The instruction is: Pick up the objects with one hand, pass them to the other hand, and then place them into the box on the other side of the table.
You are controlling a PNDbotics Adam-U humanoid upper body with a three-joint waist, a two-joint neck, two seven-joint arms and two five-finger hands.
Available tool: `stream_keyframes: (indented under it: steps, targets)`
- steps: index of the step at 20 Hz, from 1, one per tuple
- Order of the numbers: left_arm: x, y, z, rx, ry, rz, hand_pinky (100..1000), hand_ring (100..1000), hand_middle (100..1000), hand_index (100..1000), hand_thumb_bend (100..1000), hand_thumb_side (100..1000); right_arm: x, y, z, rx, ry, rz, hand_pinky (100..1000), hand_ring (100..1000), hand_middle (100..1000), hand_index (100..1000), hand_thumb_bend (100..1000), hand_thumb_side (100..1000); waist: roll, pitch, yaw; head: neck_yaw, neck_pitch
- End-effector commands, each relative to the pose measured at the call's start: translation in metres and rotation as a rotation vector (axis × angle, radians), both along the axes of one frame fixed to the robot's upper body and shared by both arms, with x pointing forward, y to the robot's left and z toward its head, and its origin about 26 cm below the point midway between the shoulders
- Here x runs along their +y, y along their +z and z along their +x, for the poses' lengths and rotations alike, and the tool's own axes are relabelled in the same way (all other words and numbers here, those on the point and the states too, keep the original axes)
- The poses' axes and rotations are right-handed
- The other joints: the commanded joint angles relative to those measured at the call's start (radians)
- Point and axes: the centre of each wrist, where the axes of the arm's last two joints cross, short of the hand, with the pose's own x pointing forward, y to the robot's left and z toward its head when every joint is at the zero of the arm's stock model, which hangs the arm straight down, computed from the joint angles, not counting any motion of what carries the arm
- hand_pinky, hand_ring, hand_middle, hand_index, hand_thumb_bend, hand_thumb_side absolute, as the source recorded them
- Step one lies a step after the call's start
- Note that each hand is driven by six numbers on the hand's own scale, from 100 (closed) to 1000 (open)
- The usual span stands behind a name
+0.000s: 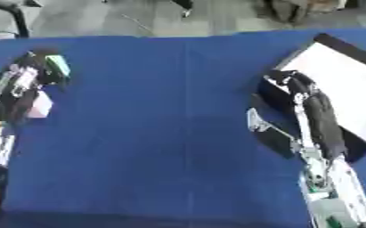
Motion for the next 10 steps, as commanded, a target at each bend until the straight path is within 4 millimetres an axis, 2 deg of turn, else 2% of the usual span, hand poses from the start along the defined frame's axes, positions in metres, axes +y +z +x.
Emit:
stream_keyframes:
  steps: [1,2,4,5,6,8,10]
  targets:
    - [0.031,0.056,-0.015,-0.196,0.037,0.425,774,588,646,936,126,438,-0.003,0.003,0.000,-0.011,-0.003,-0.025,804,720,692,810,100,423,0.007,-0.021,-0.003,-0.015,-0.003]
    - [0.035,0.066,-0.018,-0.236,0.046,0.548,791,641,695,954,318,442,-0.004,0.003,0.000,-0.009,-0.005,-0.028,804,720,692,810,100,422,0.011,-0.023,-0.003,-0.018,-0.003]
    - [0.048,0.088,-0.023,-0.270,0.071,0.839,821,743,772,987,556,550,-0.007,0.001,-0.001,-0.003,-0.011,-0.040,804,720,692,810,100,422,0.023,-0.030,0.000,-0.026,-0.003]
    - [0.053,0.096,-0.023,-0.269,0.078,0.962,832,767,789,996,632,586,-0.007,0.000,-0.001,0.000,-0.011,-0.046,805,720,692,810,100,422,0.028,-0.033,0.002,-0.029,-0.003]
    - [0.058,0.102,-0.022,-0.255,0.087,1.080,846,803,815,1000,767,659,-0.008,-0.001,-0.001,0.003,-0.010,-0.053,805,720,692,810,100,422,0.032,-0.038,0.003,-0.030,-0.003]
    - [0.071,0.106,-0.016,-0.189,0.105,1.283,852,831,833,1000,894,713,-0.009,-0.002,-0.002,0.010,-0.007,-0.063,805,721,693,811,100,422,0.038,-0.045,0.004,-0.030,-0.003]
    - [0.086,0.104,-0.006,-0.104,0.137,1.419,851,839,840,1000,899,766,-0.009,-0.002,-0.002,0.012,-0.005,-0.068,805,721,693,810,100,422,0.041,-0.050,0.002,-0.029,-0.003]
